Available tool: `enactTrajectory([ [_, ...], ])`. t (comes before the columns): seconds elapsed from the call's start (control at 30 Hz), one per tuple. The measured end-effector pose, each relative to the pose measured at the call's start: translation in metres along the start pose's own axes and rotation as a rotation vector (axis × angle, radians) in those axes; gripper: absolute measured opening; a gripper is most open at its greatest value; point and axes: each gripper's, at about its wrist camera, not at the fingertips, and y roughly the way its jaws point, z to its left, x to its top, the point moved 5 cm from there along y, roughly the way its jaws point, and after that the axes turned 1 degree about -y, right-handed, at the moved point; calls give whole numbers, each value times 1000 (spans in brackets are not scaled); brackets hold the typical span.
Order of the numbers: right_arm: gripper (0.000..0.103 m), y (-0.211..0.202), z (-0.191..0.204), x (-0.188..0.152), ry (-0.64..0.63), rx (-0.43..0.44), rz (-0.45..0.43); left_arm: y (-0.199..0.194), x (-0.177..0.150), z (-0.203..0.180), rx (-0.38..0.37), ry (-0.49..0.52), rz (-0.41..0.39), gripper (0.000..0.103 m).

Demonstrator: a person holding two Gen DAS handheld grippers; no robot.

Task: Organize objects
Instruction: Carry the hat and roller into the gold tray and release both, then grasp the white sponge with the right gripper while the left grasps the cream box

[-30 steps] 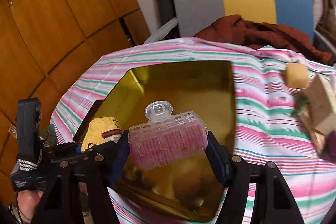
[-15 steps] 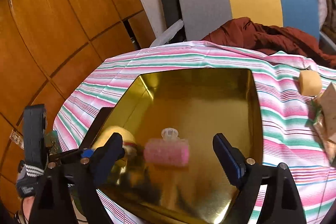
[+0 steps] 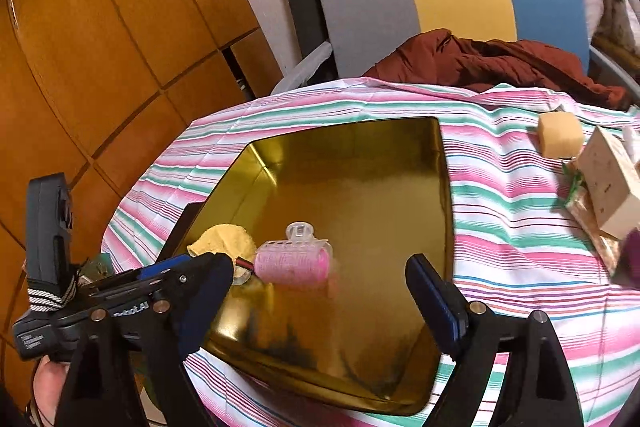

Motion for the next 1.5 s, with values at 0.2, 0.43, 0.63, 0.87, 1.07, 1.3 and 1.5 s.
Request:
enactTrajectory([
  [0.2,89,-27,-25,2,20,-57,-73,-3,-9,-34,-29,57,4,50],
  [0.43,89,-55,-80,-4,103,-160,-116,1,-21,-83,-70,140,29,50],
  [0.63,91,-80,-134,-18,190,-235,-133,10,-30,-117,-89,197,58,50],
  [0.87,92,-108,-202,-39,335,-304,-155,19,-42,-156,-107,265,90,50],
  [1.07,98,-131,-252,-42,391,-430,-204,23,-53,-183,-111,322,108,50],
  [1.3,103,-128,-289,-16,325,-500,-187,32,-62,-204,-109,356,143,50],
  [1.5,103,-95,-299,-16,226,-500,-79,35,-64,-217,-98,381,149,50],
])
